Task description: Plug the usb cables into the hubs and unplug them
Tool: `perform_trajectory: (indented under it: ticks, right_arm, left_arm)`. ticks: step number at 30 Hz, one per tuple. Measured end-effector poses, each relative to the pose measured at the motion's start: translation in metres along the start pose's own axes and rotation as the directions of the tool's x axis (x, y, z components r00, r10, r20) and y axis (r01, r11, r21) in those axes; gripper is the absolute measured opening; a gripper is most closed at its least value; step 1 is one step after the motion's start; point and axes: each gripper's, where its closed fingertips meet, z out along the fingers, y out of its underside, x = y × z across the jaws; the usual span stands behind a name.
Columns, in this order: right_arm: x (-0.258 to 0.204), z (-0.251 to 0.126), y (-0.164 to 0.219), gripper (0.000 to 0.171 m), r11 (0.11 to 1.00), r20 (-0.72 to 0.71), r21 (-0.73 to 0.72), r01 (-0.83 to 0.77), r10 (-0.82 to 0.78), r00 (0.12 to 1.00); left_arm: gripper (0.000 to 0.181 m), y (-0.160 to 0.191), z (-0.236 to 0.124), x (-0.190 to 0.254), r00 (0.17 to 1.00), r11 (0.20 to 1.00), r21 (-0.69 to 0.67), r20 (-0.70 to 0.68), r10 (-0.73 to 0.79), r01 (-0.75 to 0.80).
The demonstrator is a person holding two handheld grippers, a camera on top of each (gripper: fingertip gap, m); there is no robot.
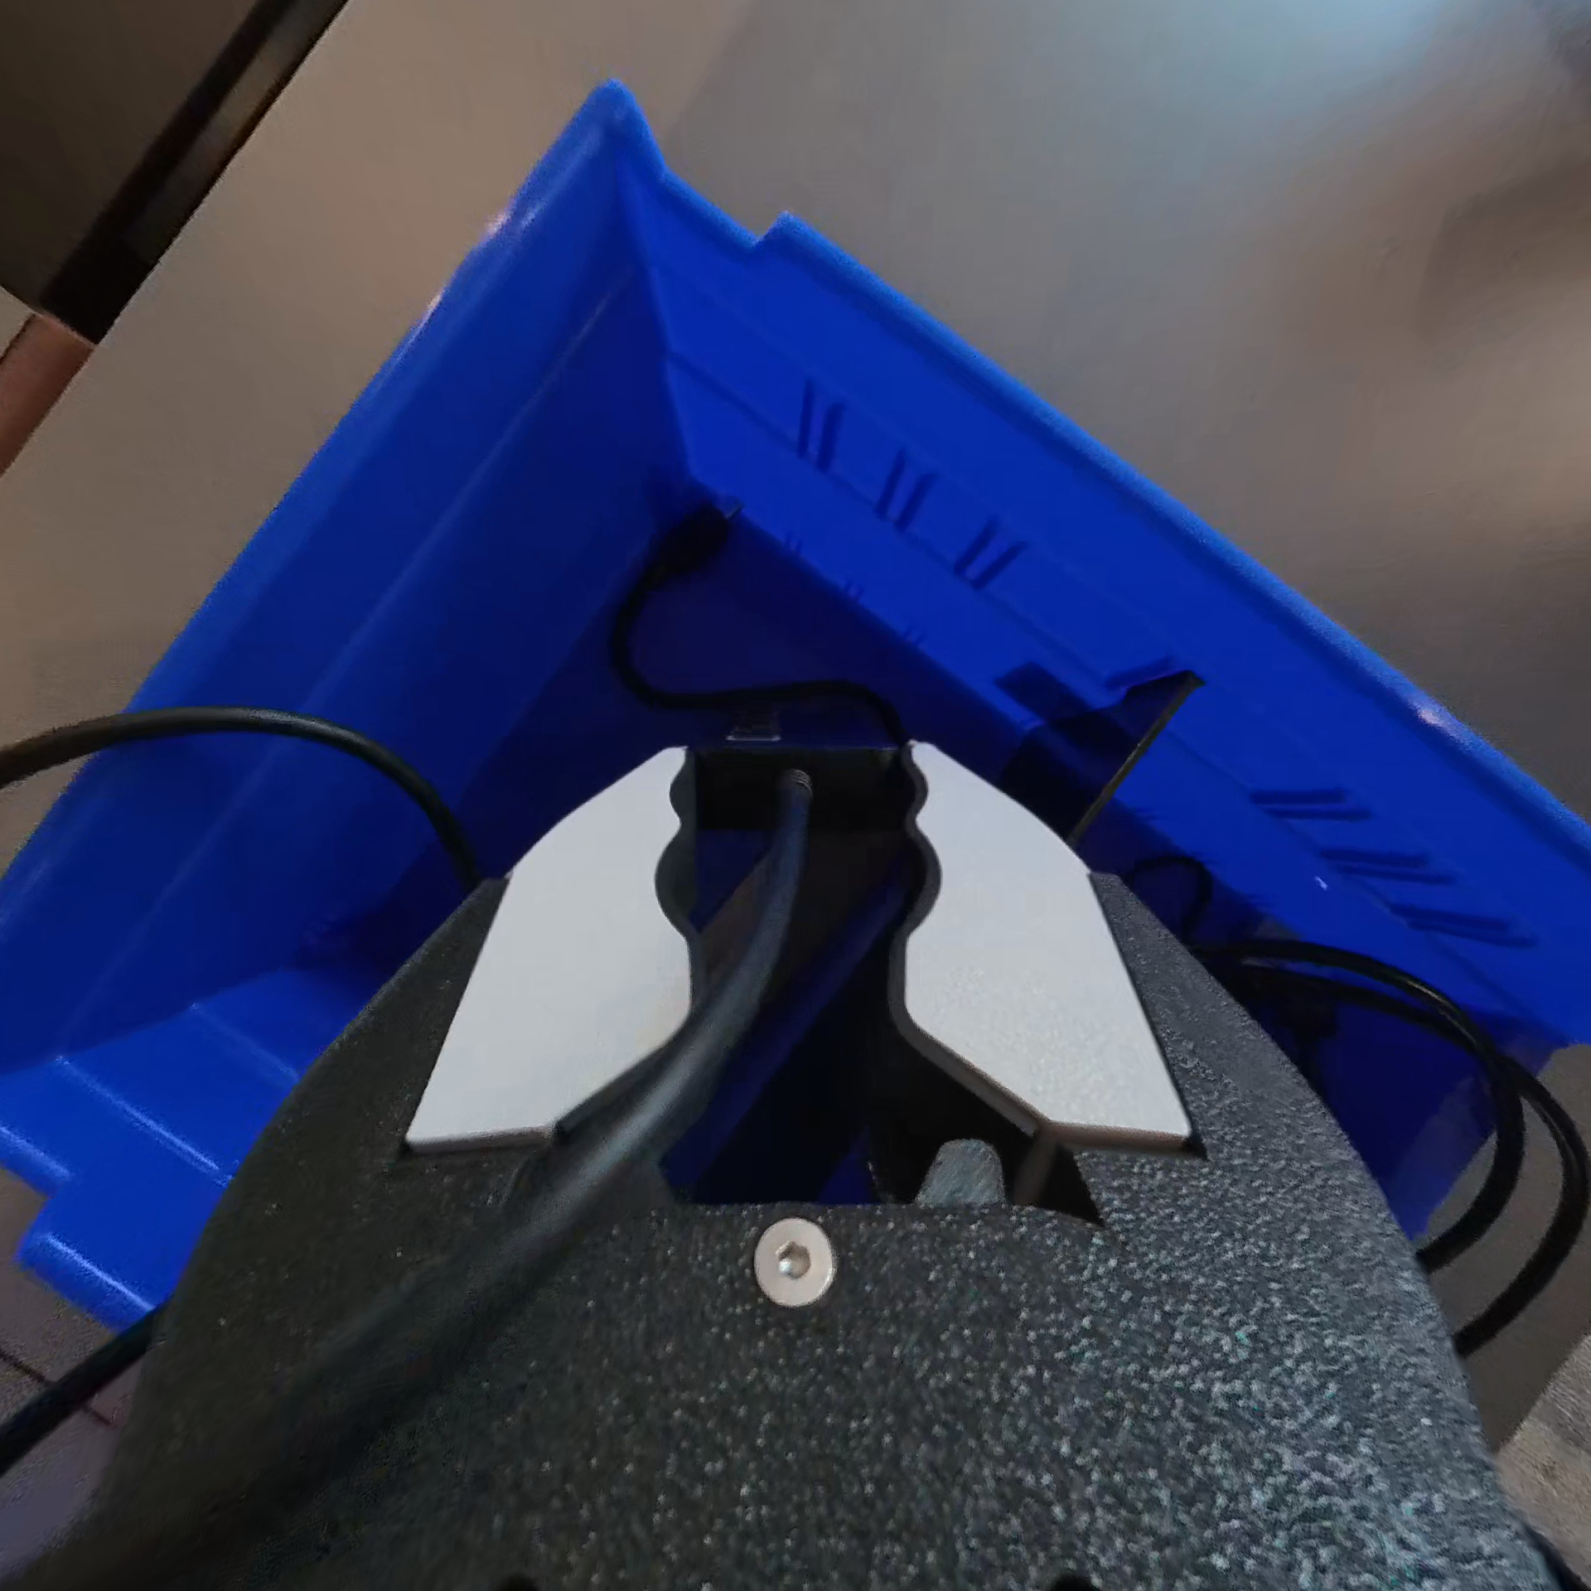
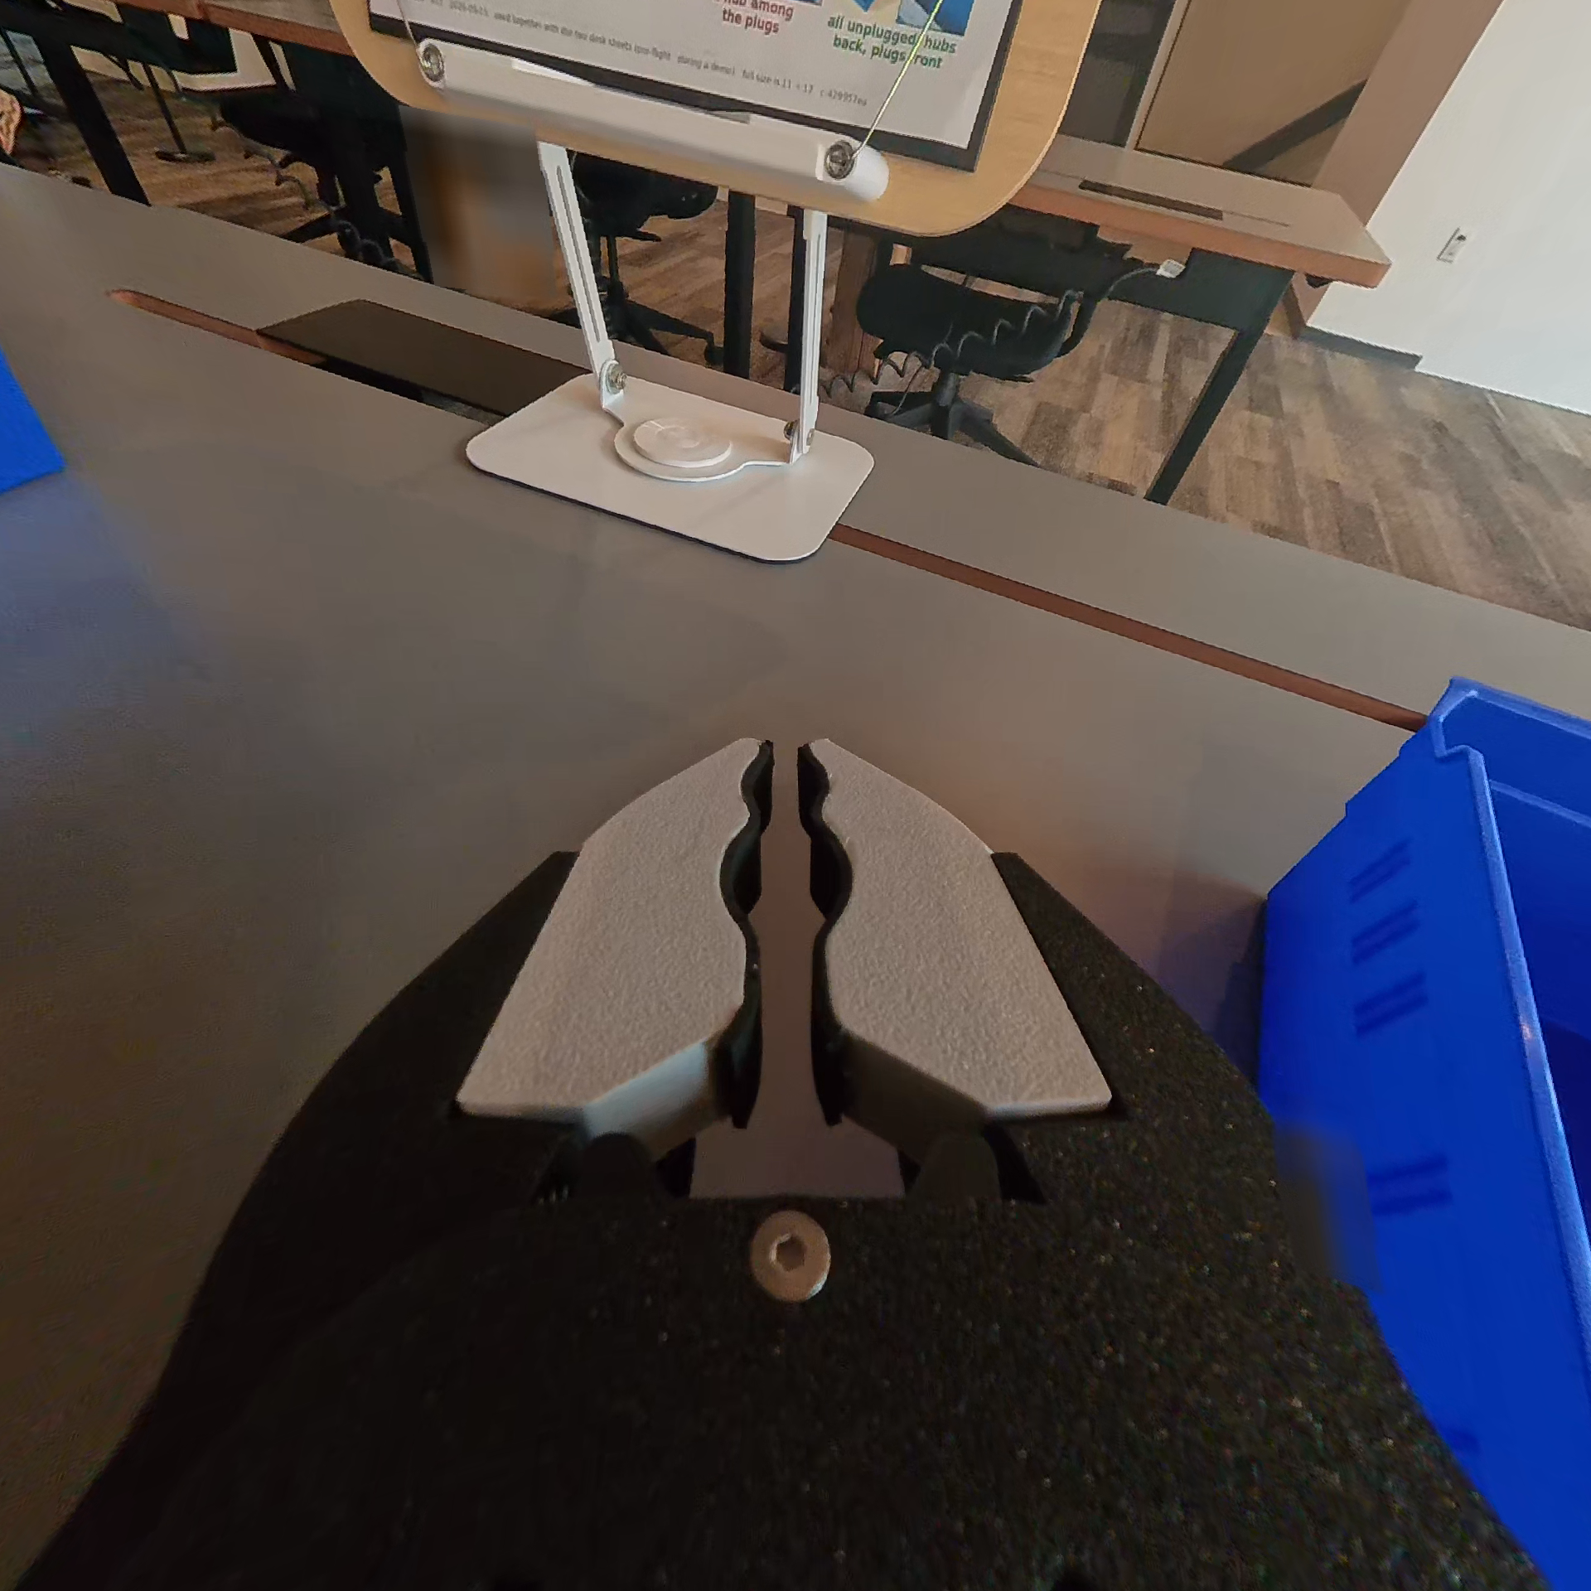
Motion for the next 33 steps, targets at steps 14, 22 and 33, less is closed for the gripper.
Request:
perform_trajectory:
  ticks: [14,22,33]
  right_arm:
    - [-0.002,0.001,0.0,0.005,1.0,0.005,0.0,0.002,-0.002,1.0]
    - [-0.005,0.001,-0.001,0.005,1.0,0.011,0.004,0.007,-0.007,1.0]
    - [-0.01,0.001,-0.005,0.005,1.0,0.027,0.015,0.016,-0.017,1.0]
  left_arm:
    - [0.044,-0.015,-0.031,-0.011,0.981,0.959,0.237,0.077,-0.177,0.155]
    - [0.044,-0.038,-0.077,-0.003,0.952,0.847,0.492,0.107,-0.288,0.201]
    - [0.043,-0.072,-0.144,0.035,0.922,0.532,0.823,0.027,-0.385,0.198]
